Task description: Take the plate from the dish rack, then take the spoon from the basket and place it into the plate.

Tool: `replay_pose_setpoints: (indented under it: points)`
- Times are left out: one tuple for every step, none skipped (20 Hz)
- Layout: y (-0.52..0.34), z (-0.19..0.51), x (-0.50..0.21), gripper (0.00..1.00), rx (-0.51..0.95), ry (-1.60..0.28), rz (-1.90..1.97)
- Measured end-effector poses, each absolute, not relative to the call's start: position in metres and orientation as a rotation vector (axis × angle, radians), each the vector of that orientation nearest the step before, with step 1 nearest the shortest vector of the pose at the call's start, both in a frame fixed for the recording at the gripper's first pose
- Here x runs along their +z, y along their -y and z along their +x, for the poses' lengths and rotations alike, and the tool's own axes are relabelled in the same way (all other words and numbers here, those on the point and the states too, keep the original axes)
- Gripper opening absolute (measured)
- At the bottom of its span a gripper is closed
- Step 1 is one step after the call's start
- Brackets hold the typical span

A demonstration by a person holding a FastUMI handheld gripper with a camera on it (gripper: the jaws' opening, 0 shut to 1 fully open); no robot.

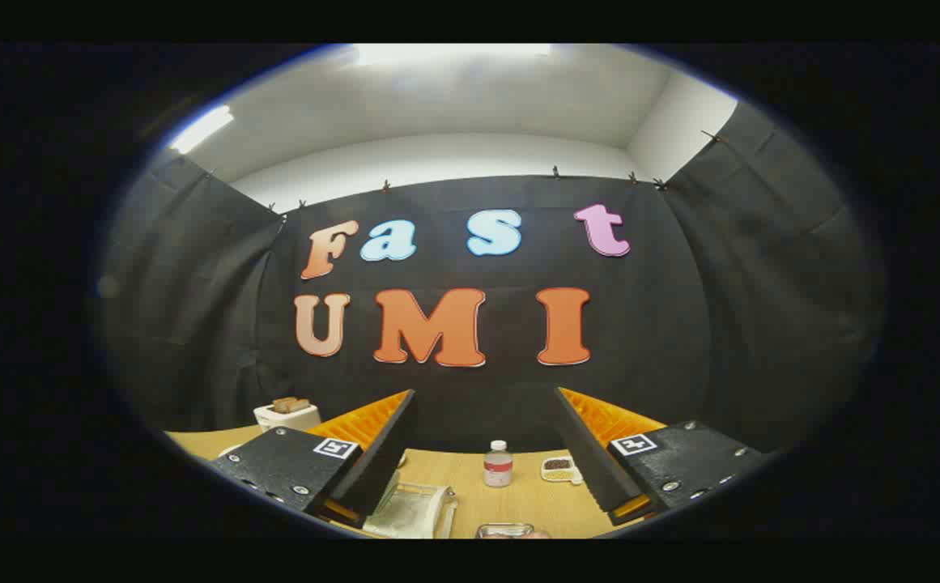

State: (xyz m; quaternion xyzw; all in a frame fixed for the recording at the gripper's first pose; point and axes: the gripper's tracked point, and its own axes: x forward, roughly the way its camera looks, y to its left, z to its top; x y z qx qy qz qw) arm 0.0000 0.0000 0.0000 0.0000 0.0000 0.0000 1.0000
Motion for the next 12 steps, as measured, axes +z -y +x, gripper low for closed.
replay_pose_setpoints:
  points:
    - [-0.005, 0.001, 0.002, 0.97, 0.016, -0.003, 0.002]
    - [-0.011, 0.003, 0.004, 0.97, 0.034, -0.011, -0.001]
    - [-0.016, 0.004, 0.004, 0.97, 0.047, -0.024, -0.012]
    - [-0.018, 0.007, 0.004, 0.97, 0.053, -0.036, -0.028]
    - [-0.021, 0.008, 0.003, 0.97, 0.061, -0.050, -0.048]
    - [-0.024, 0.009, 0.003, 0.97, 0.067, -0.061, -0.060]
    - [-0.028, 0.009, 0.004, 0.97, 0.078, -0.069, -0.068]
    - [-0.032, 0.010, 0.005, 0.97, 0.086, -0.071, -0.067]
    - [-0.036, 0.010, 0.007, 0.97, 0.096, -0.072, -0.061]
    - [-0.039, 0.011, 0.008, 0.97, 0.104, -0.072, -0.049]
    - [-0.042, 0.012, 0.009, 0.97, 0.112, -0.078, -0.036]
    - [-0.046, 0.014, 0.005, 0.97, 0.122, -0.093, -0.023]
